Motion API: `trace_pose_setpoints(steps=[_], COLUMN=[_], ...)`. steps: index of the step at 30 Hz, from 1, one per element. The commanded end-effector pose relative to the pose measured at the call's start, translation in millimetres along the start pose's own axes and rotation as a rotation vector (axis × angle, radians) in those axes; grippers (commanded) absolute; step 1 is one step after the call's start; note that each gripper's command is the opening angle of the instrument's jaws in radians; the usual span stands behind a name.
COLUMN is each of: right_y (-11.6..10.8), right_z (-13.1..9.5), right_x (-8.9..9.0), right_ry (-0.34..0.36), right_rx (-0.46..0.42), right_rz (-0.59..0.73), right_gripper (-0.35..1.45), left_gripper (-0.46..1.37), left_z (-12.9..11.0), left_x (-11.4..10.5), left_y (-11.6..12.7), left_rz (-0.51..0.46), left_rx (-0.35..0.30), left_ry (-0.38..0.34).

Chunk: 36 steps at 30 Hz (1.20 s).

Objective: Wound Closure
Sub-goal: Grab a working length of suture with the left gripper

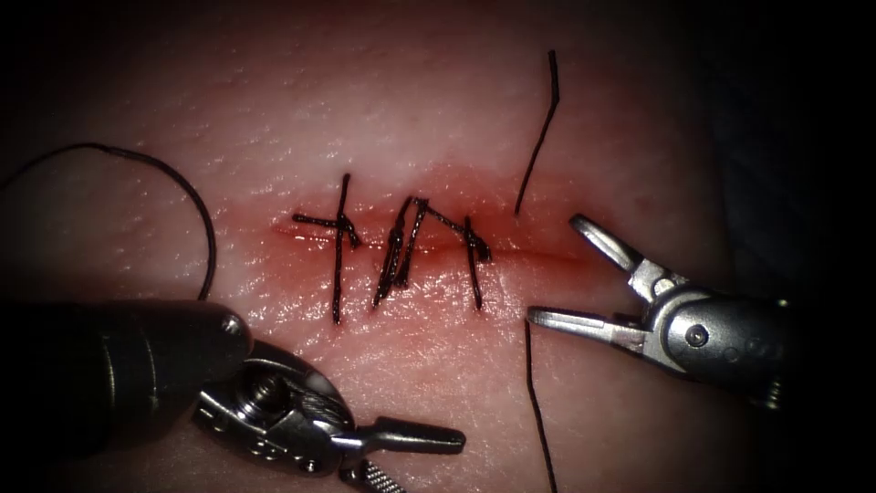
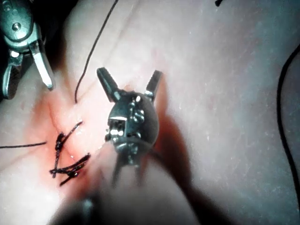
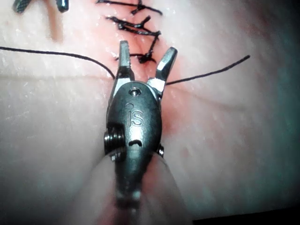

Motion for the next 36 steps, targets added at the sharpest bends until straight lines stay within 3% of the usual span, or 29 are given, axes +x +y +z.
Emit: trace_pose_setpoints(steps=[1, 2, 7, 11, 15, 16, 19, 20, 21, 23, 25, 29, 36], right_y=[0.0, 0.0, -0.1, -0.1, -0.3, -0.3, -0.3, -0.3, -0.3, -0.3, -0.3, -0.3, 0.0], right_z=[0.0, 0.0, 0.0, 0.0, 0.0, -0.1, -0.1, -0.2, -0.3, -0.4, -0.5, -0.8, -1.6], right_x=[0.0, 0.0, -0.1, -0.1, -0.2, -0.2, -0.3, -0.3, -0.3, -0.3, -0.3, -0.3, -0.6], right_ry=[-0.001, -0.001, 0.005, 0.009, 0.013, 0.013, 0.014, 0.014, 0.014, 0.015, 0.015, 0.017, 0.01], right_rx=[0.011, 0.011, 0.019, 0.025, 0.029, 0.029, 0.03, 0.031, 0.031, 0.032, 0.033, 0.036, 0.026], right_rz=[0.004, 0.004, 0.004, 0.003, 0.001, 0.001, 0.007, 0.007, 0.007, 0.013, 0.013, 0.012, 0.012], right_gripper=[1.15, 1.15, 1.14, 1.14, 1.13, 1.13, 1.13, 1.13, 1.13, 1.13, 1.13, 1.13, 1.12], left_gripper=[0.77, 0.78, 0.36, 0.32, 0.4, 0.55, 0.72, 0.93, 0.94, 0.91, 0.8, 0.87, 0.84], left_z=[-0.1, -0.1, 0.0, 0.0, 0.0, 0.0, 0.2, 0.3, 0.5, 0.9, 1.2, 2.0, 3.7], left_x=[0.0, 0.0, 0.1, 0.1, 0.2, 0.2, 0.2, 0.2, 0.2, 0.2, 0.2, 0.7, 0.9], left_y=[0.3, 0.3, 0.3, 0.3, 0.2, 0.2, 0.1, 0.1, 0.0, 0.0, 0.0, -0.1, -0.7], left_rz=[-0.07, -0.107, -0.343, -0.443, -0.531, -0.538, -0.564, -0.601, -0.614, -0.622, -0.559, -0.422, -0.335], left_rx=[0.013, 0.031, 0.128, 0.154, 0.168, 0.171, 0.181, 0.187, 0.192, 0.2, 0.206, 0.215, 0.231], left_ry=[0.006, 0.014, 0.076, 0.093, 0.085, 0.083, 0.076, 0.073, 0.071, 0.065, 0.058, 0.036, 0.014])
